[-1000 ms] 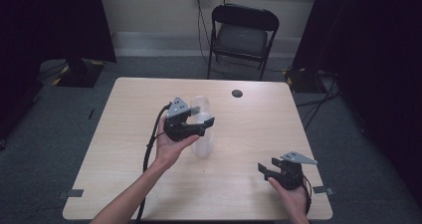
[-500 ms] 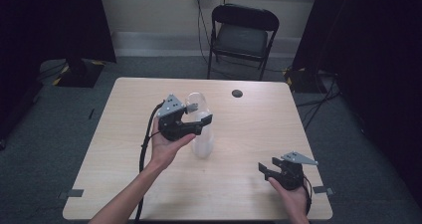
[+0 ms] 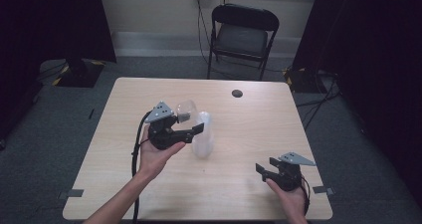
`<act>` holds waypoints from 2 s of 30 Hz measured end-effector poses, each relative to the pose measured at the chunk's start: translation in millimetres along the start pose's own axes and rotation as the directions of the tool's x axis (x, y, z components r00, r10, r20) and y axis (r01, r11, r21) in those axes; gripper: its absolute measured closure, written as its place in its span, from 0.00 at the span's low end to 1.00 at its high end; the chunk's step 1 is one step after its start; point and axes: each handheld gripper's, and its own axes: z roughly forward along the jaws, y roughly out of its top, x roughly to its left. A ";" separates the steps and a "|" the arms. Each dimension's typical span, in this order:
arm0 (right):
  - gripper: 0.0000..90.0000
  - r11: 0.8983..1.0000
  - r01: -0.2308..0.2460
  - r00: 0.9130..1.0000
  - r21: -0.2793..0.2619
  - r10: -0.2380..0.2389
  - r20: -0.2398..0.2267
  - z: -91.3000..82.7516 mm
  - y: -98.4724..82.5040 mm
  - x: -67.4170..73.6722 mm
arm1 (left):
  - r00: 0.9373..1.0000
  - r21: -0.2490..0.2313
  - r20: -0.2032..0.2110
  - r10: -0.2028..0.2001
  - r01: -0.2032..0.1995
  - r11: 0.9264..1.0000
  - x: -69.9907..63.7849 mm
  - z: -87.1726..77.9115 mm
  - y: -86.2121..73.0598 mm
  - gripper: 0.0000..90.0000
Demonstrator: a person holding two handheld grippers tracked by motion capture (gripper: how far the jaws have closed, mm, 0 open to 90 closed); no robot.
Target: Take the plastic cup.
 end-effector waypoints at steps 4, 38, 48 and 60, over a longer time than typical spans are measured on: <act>0.41 1.000 0.006 1.000 0.003 -0.006 -0.005 -0.1 1.3 3.6 | 0.999 0.018 0.022 -0.024 0.023 1.000 1.9 -3.7 -5.5 0.37; 0.59 0.932 0.312 0.905 -0.186 -0.351 -0.240 15.5 25.2 104.8 | 0.953 0.189 0.166 -0.255 0.223 0.956 3.9 1.6 -46.9 0.40; 0.72 0.905 0.324 0.889 -0.277 -0.391 -0.237 12.3 21.4 114.3 | 0.919 0.254 0.220 -0.327 0.270 0.929 -7.7 12.9 -56.7 0.41; 0.77 0.866 0.315 0.881 -0.388 -0.419 -0.220 8.2 22.4 121.1 | 0.856 0.280 0.274 -0.439 0.366 0.887 -9.5 16.8 -64.3 0.40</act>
